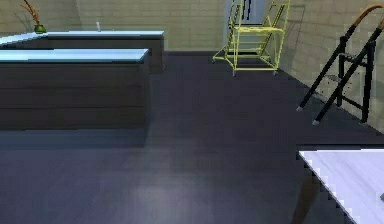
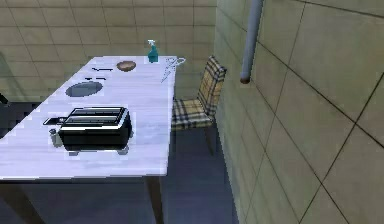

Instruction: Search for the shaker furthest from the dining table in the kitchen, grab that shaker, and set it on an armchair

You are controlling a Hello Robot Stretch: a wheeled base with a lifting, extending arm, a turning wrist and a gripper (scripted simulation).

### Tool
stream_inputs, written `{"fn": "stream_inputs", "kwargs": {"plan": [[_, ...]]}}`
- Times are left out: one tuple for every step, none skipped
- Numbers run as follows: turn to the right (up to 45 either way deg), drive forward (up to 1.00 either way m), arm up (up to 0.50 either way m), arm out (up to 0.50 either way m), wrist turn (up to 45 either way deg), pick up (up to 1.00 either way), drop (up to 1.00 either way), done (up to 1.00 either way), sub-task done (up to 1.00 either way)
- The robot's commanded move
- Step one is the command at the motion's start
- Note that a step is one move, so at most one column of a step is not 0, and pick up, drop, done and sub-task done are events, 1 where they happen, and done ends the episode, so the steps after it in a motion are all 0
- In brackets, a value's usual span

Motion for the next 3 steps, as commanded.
{"fn": "stream_inputs", "kwargs": {"plan": [[0.0, 0.10, 0.00, 0.00, 0.0, 0.00, 0.00, 0.00, 0.00], [24.0, 0.00, 0.00, 0.00, 0.0, 0.00, 0.00, 0.00, 0.00], [0.0, 0.20, 0.00, 0.00, 0.0, 0.00, 0.00, 0.00, 0.00]]}}
